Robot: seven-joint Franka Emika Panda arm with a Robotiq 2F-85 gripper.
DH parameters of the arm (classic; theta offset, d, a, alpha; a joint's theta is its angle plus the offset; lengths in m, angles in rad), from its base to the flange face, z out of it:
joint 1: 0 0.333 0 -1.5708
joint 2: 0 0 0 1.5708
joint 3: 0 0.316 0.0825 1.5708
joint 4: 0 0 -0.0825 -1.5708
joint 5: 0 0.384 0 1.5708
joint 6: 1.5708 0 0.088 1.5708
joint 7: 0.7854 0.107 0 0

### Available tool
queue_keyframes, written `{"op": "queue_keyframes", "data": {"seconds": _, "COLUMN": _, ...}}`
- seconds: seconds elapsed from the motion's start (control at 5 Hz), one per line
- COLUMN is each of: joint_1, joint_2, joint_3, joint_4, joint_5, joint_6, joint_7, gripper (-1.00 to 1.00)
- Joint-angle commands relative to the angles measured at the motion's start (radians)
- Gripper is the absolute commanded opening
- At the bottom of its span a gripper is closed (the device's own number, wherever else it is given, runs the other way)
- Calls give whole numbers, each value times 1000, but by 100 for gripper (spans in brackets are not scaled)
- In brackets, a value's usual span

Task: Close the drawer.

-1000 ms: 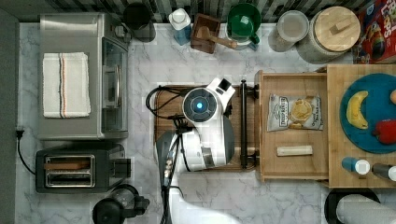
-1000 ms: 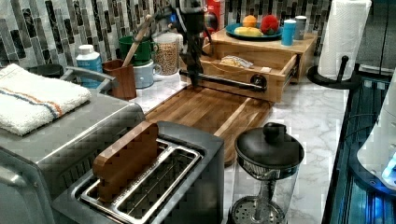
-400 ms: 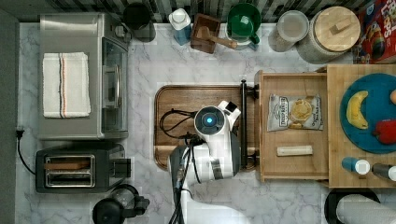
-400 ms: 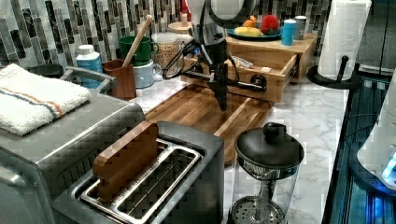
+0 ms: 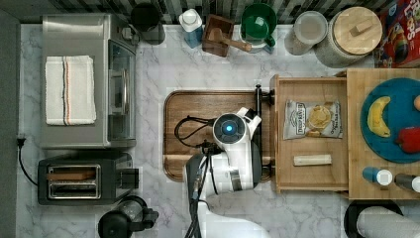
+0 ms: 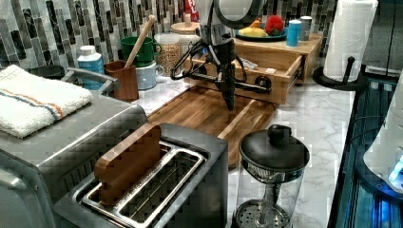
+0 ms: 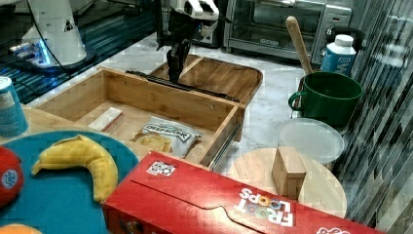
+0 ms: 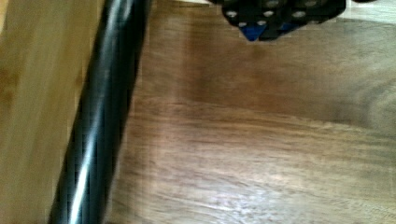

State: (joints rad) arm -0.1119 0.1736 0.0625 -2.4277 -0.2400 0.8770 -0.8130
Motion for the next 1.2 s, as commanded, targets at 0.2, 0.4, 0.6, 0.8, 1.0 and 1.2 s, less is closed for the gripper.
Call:
{"op": "queue_keyframes", "data": {"seconds": 0.2, "joint_1": -75, "joint_2": -33, "joint_3": -77, "joint_4": 115, "joint_5": 18, "joint_6": 94, "joint_7": -145, "gripper": -100}}
{"op": "queue_keyframes", "data": {"seconds": 0.4, "joint_1": -113, "joint_2": -19, "joint_3": -70, "joint_4": 139, "joint_5": 48, "joint_6": 84, "joint_7": -181, "gripper": -100}}
{"op": "queue_keyframes", "data": {"seconds": 0.6, "joint_1": -145, "joint_2": -5, "joint_3": -84, "joint_4": 151, "joint_5": 59, "joint_6": 115, "joint_7": -219, "gripper": -100}}
{"op": "queue_keyframes", "data": {"seconds": 0.8, "joint_1": -199, "joint_2": 23, "joint_3": -105, "joint_4": 173, "joint_5": 74, "joint_6": 160, "joint_7": -303, "gripper": -100}}
{"op": "queue_keyframes", "data": {"seconds": 1.0, "joint_1": -245, "joint_2": 65, "joint_3": -128, "joint_4": 216, "joint_5": 148, "joint_6": 180, "joint_7": -464, "gripper": -100}}
{"op": "queue_keyframes", "data": {"seconds": 1.2, "joint_1": -181, "joint_2": 116, "joint_3": -250, "joint_4": 284, "joint_5": 265, "joint_6": 158, "joint_7": -611, "gripper": -100}}
